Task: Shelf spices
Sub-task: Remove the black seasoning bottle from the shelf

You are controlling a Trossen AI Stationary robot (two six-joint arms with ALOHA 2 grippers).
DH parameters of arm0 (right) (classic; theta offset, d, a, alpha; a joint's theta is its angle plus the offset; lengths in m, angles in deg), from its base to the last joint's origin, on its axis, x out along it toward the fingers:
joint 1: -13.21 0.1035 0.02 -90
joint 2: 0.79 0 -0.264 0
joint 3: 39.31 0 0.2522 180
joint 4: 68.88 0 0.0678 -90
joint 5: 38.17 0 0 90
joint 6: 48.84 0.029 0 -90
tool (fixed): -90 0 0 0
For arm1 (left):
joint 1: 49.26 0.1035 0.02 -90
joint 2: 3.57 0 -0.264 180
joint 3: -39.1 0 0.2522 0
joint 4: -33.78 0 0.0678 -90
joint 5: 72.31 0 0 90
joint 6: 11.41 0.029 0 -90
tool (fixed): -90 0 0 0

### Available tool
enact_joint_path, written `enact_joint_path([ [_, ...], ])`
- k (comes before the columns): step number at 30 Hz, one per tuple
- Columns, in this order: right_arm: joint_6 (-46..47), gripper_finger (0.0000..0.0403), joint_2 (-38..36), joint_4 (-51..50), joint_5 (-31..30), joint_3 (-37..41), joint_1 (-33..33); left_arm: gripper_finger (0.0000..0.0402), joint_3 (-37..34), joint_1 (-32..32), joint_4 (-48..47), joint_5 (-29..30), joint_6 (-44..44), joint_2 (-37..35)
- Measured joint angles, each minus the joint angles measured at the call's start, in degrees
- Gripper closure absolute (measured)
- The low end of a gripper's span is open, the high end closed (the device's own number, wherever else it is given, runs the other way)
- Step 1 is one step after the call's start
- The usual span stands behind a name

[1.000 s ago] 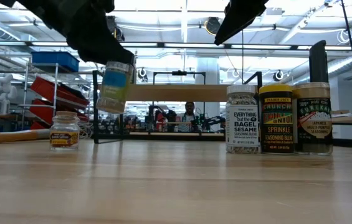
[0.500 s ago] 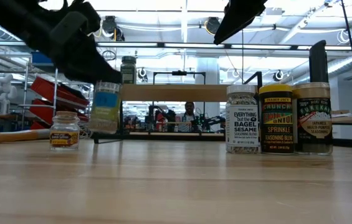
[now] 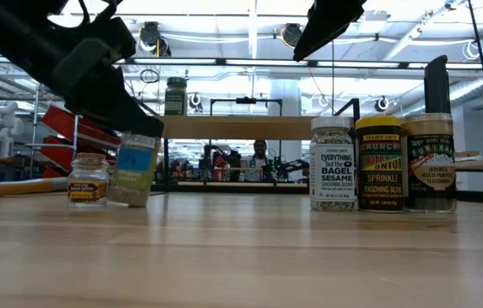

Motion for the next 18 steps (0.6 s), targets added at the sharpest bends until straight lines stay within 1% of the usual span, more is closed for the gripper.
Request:
enact_joint_path([
  [5,0.0,0.0140,0.0,0.0,0.0,0.0,0.0,0.0187,0.1,0.0,2.0,0.1,0.4,1.7],
  [18,0.0,0.0140,0.0,0.0,0.0,0.0,0.0,0.0186,0.1,-2.0,2.6,-1.4,2.0,1.6],
])
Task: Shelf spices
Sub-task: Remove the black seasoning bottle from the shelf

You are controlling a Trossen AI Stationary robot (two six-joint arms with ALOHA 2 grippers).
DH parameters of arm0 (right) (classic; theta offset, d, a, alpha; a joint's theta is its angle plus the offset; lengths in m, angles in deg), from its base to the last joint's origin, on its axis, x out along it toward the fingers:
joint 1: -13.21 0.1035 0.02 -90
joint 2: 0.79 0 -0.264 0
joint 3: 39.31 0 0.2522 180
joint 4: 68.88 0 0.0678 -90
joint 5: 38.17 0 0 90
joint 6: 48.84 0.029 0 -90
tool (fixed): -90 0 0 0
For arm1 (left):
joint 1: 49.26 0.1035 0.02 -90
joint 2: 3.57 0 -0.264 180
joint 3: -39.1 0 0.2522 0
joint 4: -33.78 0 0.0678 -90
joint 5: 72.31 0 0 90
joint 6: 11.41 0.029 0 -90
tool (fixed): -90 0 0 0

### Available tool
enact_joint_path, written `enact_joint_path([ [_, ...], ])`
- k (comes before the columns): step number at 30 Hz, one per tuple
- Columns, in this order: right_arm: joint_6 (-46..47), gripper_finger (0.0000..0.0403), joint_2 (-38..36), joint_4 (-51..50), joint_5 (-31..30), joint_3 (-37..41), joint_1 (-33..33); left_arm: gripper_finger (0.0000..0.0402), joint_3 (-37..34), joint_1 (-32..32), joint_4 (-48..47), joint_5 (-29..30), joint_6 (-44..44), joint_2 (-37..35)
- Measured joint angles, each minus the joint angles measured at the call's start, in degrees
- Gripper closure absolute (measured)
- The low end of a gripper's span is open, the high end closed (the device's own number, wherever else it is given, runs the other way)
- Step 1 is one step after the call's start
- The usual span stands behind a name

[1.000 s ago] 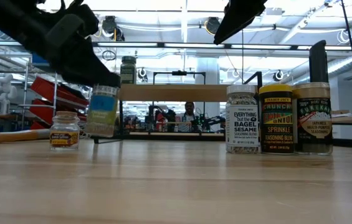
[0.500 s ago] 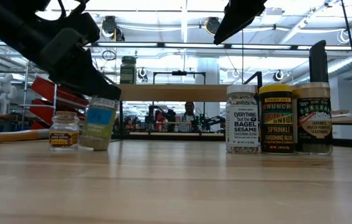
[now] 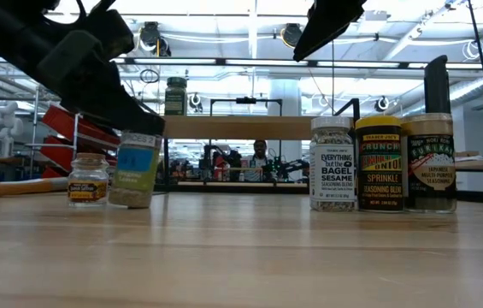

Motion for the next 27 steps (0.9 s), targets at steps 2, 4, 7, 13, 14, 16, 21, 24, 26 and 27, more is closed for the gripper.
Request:
enact_joint_path([
  [2,0.0,0.0140,0.0,0.0,0.0,0.0,0.0,0.0185,0.0,-0.2,0.0,0.0,0.0,0.0],
  [4,0.0,0.0140,0.0,0.0,0.0,0.0,0.0,0.0176,0.0,-0.3,-0.1,0.0,0.0,0.0],
  [7,0.0,0.0140,0.0,0.0,0.0,0.0,0.0,0.0154,0.0,-0.3,-0.4,0.0,0.0,0.0],
  [13,0.0,0.0140,0.0,0.0,0.0,0.0,0.0,0.0127,-0.2,-0.3,-0.9,0.0,0.9,0.1],
  [14,0.0,0.0140,0.0,0.0,0.0,0.0,0.0,0.0127,-0.2,-0.3,-0.9,0.0,1.0,0.1],
  [16,0.0,0.0140,0.0,0.0,0.0,0.0,0.0,0.0126,-0.2,-0.3,-0.9,0.0,1.0,0.1],
  [21,0.0,0.0140,0.0,0.0,0.0,0.0,0.0,0.0125,-0.2,-0.3,-0.7,0.0,2.3,-0.8],
  [24,0.0,0.0140,0.0,0.0,0.0,0.0,0.0,0.0125,-0.2,-0.3,-0.5,0.0,3.4,-2.7],
  [26,0.0,0.0140,0.0,0.0,0.0,0.0,0.0,0.0125,-0.1,-0.3,-0.5,0.0,4.3,-4.4],
  [27,0.0,0.0140,0.0,0.0,0.0,0.0,0.0,0.0125,-0.1,-0.3,-0.6,0.0,4.6,-5.4],
])
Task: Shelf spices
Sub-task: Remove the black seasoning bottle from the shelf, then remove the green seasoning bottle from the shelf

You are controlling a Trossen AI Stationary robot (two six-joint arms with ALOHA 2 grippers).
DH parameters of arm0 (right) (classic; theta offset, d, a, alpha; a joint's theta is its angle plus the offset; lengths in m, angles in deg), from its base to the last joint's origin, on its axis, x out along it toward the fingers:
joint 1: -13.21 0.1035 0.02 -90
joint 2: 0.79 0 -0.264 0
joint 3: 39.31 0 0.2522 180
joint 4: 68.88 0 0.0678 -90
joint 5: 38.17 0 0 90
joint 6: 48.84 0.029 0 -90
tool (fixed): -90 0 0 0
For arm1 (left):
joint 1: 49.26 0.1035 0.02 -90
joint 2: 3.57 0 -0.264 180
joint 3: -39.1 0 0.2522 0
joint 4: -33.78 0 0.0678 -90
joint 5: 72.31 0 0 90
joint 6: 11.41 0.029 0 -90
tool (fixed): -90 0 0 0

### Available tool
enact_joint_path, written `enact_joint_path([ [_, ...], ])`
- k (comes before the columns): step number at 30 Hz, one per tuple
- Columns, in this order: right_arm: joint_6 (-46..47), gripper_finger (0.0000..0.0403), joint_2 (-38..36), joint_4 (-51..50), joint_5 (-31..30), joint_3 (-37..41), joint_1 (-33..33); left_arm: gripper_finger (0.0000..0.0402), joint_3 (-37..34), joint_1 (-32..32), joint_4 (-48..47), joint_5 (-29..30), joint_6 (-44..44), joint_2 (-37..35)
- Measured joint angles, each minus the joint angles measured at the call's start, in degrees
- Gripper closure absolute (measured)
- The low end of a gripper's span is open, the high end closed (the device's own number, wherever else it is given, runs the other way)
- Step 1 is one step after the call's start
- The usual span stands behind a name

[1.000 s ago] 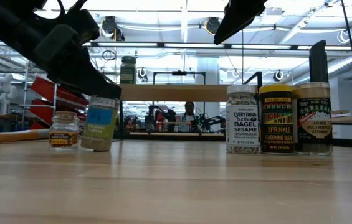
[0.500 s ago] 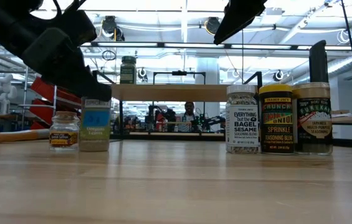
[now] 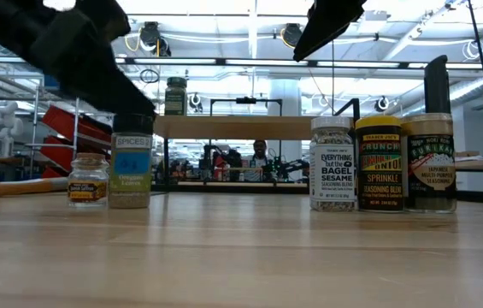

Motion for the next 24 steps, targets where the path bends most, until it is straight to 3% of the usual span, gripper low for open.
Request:
enact_joint_path([
  [4,0.0,0.0140,0.0,0.0,0.0,0.0,0.0,0.0125,0.2,0.0,-0.3,0.5,2.9,-4.3],
  [13,0.0,0.0140,0.0,1.0,0.0,0.0,0.0,0.0124,4.1,1.9,-1.9,11.0,13.9,-16.1],
  [22,-0.2,0.0140,0.0,1.8,0.0,0.0,0.0,0.0124,12.7,15.8,-10.1,10.2,28.7,-26.9],
  [24,-0.5,0.0140,0.0,1.8,0.0,0.0,0.0,0.0124,14.6,20.3,-11.8,7.1,31.4,-28.0],
])
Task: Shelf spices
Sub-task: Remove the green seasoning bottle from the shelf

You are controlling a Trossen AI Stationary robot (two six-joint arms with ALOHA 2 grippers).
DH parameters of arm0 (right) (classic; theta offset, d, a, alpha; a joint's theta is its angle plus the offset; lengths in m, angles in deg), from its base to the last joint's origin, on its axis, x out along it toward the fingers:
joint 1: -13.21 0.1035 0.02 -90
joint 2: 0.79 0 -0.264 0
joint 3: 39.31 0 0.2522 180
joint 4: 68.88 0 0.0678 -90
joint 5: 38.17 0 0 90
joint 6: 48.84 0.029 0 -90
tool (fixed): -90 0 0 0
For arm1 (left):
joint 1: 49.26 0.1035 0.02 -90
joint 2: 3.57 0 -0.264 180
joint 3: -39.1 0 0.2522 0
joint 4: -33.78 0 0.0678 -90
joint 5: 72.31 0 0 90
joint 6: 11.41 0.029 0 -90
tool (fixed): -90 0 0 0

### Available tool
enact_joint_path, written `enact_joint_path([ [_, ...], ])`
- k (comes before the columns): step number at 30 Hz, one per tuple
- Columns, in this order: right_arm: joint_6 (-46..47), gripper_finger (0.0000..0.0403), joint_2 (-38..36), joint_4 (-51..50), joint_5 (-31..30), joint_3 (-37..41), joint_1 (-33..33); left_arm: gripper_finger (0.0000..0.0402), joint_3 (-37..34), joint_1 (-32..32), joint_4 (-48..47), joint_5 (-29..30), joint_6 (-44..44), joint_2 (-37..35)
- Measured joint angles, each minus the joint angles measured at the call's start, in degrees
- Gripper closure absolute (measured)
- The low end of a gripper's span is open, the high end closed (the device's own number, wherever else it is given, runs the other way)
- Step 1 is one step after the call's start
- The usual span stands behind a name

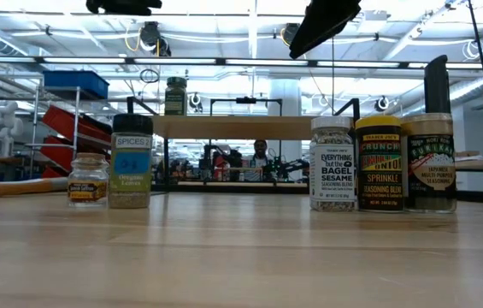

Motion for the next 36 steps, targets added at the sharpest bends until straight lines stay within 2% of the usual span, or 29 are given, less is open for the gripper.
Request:
enact_joint_path([
  [2,-0.1,0.0140,0.0,0.2,0.0,0.0,0.0,0.0124,1.5,5.0,-2.0,-6.3,1.3,-0.6],
  [7,-0.4,0.0140,0.0,0.6,0.0,0.0,0.0,0.0124,4.0,18.1,-5.6,-27.0,1.6,-0.1],
  [9,-0.4,0.0140,0.0,0.8,0.0,0.0,0.0,0.0124,4.2,23.2,-6.0,-31.7,1.6,0.8],
  [13,-0.6,0.0140,0.0,1.1,0.0,0.0,0.0,0.0124,4.2,31.0,-4.8,-33.3,6.2,4.0],
  [17,-0.9,0.0140,0.0,0.8,0.0,0.0,0.0,0.0124,4.2,34.7,-3.9,-26.5,11.7,6.4],
  [20,-1.7,0.0140,0.0,0.7,0.0,0.0,0.0,0.0124,4.2,35.2,-6.1,-25.0,8.6,6.9],
  [26,-2.9,0.0140,0.0,0.9,0.0,0.0,-0.5,0.0124,4.2,36.4,-8.4,-32.1,8.8,7.5],
  [30,-3.6,0.0140,0.0,1.8,0.0,0.0,-1.6,0.0124,4.2,40.7,-8.1,-41.3,8.8,8.4],
  [36,-3.6,0.0140,0.0,2.0,0.2,0.0,-2.0,0.0124,4.2,47.3,-7.9,-48.7,8.9,12.1],
])
